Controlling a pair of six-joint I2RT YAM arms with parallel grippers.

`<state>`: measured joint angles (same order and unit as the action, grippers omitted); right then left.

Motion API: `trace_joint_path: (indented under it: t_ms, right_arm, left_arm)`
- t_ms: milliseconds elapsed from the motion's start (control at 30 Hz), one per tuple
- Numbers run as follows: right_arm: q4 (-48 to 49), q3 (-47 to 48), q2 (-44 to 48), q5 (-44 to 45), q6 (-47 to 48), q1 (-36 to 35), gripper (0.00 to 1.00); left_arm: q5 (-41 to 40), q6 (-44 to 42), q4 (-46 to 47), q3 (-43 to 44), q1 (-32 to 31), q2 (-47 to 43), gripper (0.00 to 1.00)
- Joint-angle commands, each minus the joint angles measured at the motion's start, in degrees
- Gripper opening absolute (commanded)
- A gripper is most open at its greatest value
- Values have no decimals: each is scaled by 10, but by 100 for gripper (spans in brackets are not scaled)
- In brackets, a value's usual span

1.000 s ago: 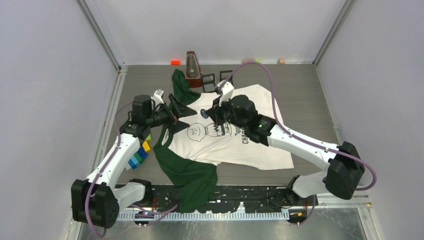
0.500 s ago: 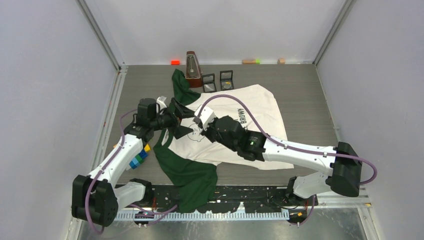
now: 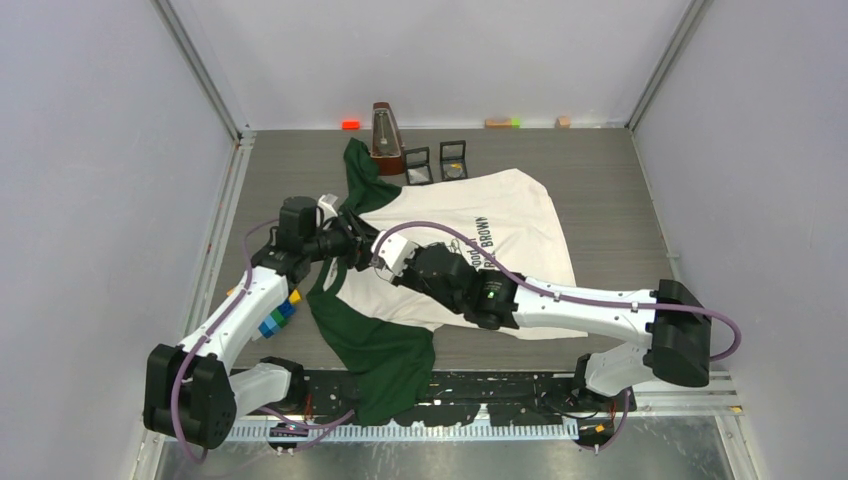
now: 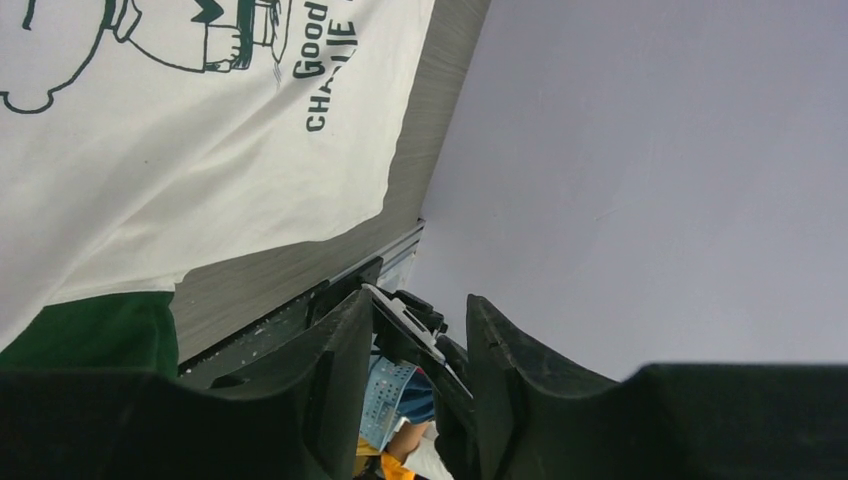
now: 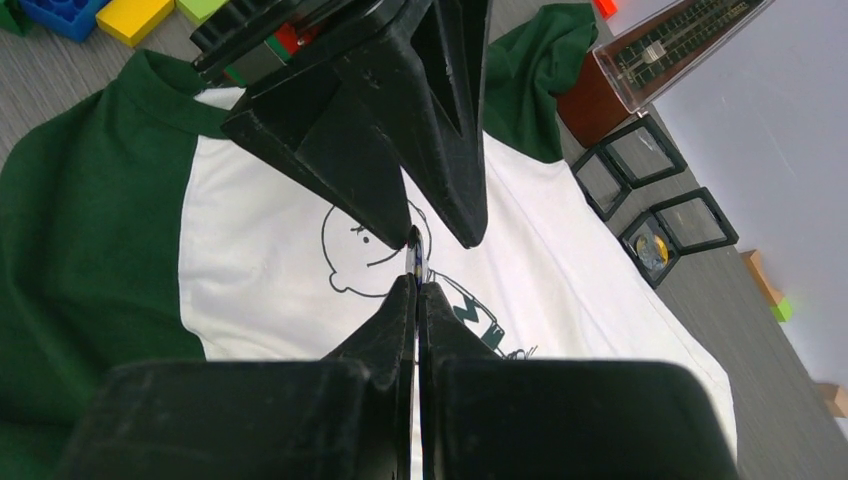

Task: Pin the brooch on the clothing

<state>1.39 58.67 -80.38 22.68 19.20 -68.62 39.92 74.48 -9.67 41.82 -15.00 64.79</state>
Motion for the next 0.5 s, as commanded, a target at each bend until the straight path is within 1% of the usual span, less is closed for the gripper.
trace_joint_path:
  t_ms: [0,300,467]
  right_arm:
    - [16,34,-13,21,26,-12,1]
    - [22,37,-25,32,38,-19,1]
    - [22,38,-29,34,38,-20,1]
  left_arm:
    - [19,-9,20,-4,-5,-4,39]
    - [28,-14,20,-11,-11,-3,28]
    - [34,-15,28,-10,-11,-2,8]
